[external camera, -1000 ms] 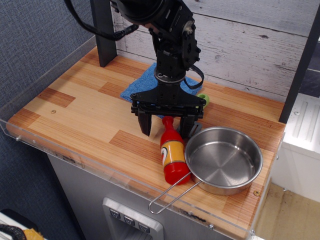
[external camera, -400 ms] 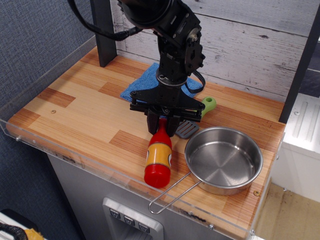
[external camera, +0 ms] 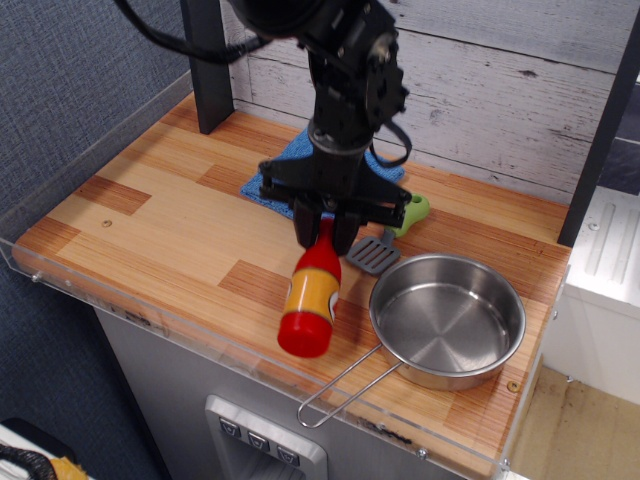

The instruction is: Place the red bottle on the far edge of the table.

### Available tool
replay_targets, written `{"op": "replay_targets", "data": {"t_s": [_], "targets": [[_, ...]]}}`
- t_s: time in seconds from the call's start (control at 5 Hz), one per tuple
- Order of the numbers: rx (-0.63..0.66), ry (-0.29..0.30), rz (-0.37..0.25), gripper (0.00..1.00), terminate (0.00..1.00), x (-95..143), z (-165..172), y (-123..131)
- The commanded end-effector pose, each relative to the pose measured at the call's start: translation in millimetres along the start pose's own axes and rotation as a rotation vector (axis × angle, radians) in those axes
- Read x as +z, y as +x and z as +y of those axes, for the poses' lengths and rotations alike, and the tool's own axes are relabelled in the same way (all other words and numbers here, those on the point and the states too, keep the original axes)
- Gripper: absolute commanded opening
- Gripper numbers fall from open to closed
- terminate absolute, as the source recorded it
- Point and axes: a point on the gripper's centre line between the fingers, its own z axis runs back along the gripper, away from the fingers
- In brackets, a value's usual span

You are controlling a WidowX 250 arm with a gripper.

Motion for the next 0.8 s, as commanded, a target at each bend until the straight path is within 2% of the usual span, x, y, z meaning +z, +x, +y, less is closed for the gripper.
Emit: {"op": "replay_targets", "data": {"t_s": [0.0,0.2,0.4,0.6], "targets": [[-0.274,0.031,-0.182,0.0,0.0,67.8,-6.6,26.8],[-0.308,0.094,-0.206,0.0,0.0,82.6,31.9,31.7],[-0.291,0.161,-0.236,0.0,0.0,88.3,80.5,40.2],[-0.282,0.217,-0.24,0.0,0.0,84.7,125.8,56.3]]}}
